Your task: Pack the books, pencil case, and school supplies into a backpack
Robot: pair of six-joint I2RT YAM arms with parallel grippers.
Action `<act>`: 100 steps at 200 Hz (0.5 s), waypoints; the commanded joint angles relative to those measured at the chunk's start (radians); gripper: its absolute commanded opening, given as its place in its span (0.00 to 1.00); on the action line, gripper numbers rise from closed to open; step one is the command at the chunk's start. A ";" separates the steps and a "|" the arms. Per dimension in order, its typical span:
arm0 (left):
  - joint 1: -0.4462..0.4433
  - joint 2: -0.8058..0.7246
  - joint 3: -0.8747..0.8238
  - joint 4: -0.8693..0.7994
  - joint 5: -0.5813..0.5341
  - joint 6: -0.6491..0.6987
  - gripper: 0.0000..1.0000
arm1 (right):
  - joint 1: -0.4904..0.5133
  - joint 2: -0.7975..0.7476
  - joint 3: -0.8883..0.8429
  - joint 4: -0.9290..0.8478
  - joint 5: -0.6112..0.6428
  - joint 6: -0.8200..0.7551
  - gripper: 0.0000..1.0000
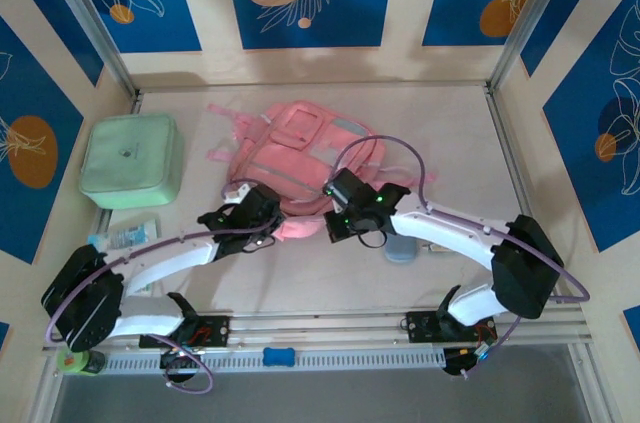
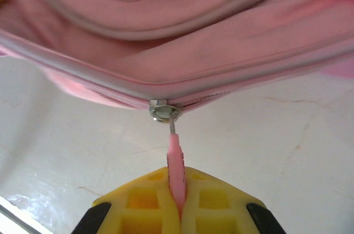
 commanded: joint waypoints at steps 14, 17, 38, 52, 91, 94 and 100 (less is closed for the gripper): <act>0.097 -0.083 -0.047 -0.190 -0.113 0.135 0.00 | -0.149 -0.036 -0.046 -0.114 0.061 -0.011 0.00; 0.105 -0.090 -0.051 -0.187 -0.109 0.144 0.00 | -0.161 -0.034 -0.046 -0.110 0.056 -0.014 0.00; 0.155 -0.118 -0.057 -0.214 -0.093 0.186 0.00 | -0.213 -0.010 -0.046 -0.065 0.036 -0.034 0.00; 0.181 -0.128 -0.054 -0.226 -0.084 0.218 0.00 | -0.227 0.020 -0.033 -0.046 0.035 -0.038 0.00; 0.214 -0.113 -0.022 -0.250 -0.064 0.282 0.00 | -0.223 0.080 0.010 -0.024 -0.034 -0.034 0.00; 0.214 -0.111 -0.018 -0.250 -0.062 0.286 0.00 | -0.220 0.077 0.012 -0.023 -0.037 -0.032 0.00; 0.214 -0.110 -0.015 -0.244 -0.055 0.290 0.00 | -0.215 0.072 0.016 -0.021 -0.044 -0.029 0.00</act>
